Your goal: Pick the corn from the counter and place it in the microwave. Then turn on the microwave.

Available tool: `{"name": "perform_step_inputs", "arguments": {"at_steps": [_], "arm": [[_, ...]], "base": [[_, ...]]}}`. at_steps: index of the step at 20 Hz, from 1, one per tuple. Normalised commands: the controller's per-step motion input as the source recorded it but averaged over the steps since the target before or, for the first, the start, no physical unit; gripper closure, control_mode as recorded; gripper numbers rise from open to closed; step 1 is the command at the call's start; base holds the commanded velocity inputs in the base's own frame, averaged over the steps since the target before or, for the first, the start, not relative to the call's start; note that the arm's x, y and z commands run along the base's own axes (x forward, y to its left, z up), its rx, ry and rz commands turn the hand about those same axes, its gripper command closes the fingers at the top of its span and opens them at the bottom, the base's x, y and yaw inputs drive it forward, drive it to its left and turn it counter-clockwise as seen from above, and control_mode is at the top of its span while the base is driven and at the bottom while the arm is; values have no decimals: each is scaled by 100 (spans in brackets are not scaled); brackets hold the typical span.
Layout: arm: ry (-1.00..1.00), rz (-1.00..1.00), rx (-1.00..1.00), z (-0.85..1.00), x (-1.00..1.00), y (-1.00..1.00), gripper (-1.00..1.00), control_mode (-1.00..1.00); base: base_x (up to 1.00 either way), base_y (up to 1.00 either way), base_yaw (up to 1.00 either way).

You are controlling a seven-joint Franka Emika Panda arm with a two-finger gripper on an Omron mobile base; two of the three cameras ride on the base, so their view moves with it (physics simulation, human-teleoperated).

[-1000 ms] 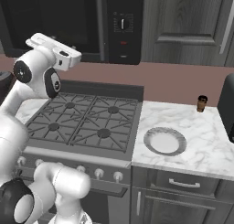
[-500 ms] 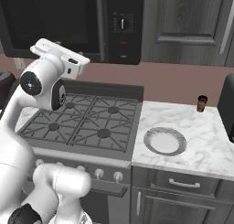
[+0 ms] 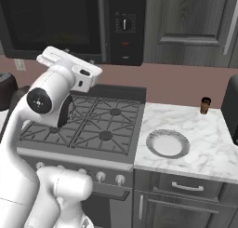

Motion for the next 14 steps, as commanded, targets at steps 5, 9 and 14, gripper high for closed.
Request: {"name": "perform_step_inputs", "arguments": {"at_steps": [5, 9, 14], "arm": [[0, 0, 0, 0, -47, -43, -100, -100], [0, 0, 0, 0, -44, -44, -100, -100], [0, 0, -1, 0, -29, -37, -100, -100]], "base": [[0, 0, 0], [0, 0, 0], [0, 0, 0]]}}
